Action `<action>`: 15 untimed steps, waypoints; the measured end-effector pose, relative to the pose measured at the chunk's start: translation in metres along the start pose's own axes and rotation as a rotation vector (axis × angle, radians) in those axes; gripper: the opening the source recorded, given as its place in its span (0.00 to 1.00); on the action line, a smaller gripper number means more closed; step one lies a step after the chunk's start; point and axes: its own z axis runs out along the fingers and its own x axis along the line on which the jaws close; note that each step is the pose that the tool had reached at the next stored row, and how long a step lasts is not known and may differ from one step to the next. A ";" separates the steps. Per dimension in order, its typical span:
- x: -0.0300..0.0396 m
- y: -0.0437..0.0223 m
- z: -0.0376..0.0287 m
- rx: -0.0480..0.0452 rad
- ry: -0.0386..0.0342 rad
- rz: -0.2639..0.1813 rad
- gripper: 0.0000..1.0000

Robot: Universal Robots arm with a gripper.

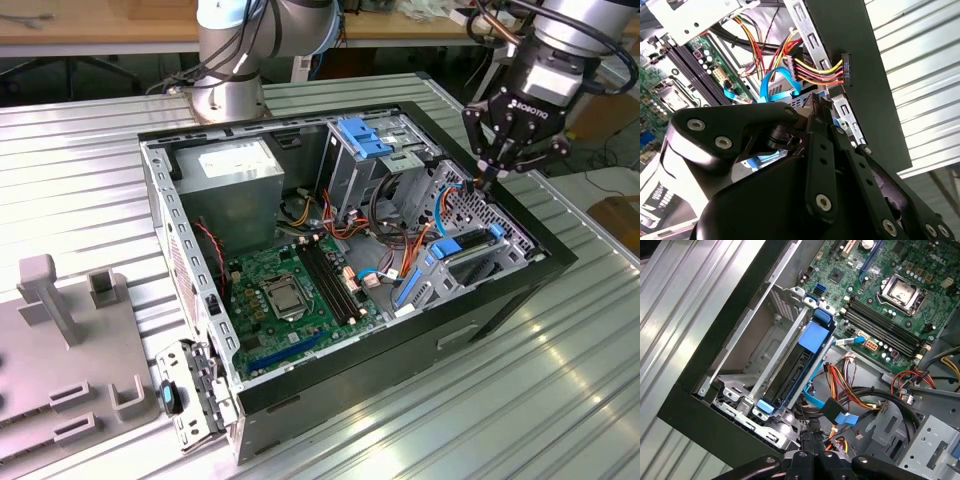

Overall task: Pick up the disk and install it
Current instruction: 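Insert the first disk wire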

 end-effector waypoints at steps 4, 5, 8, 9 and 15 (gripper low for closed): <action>0.0003 -0.0004 0.0001 0.0028 0.0046 -0.078 0.11; 0.0003 -0.0004 0.0000 0.0038 0.0063 -0.105 0.11; 0.0002 -0.0005 -0.0003 0.0057 0.0098 -0.155 0.11; -0.0003 -0.0011 -0.0011 0.0082 0.0117 -0.163 0.11; -0.0066 -0.0054 -0.0065 0.0222 0.0232 -0.174 0.11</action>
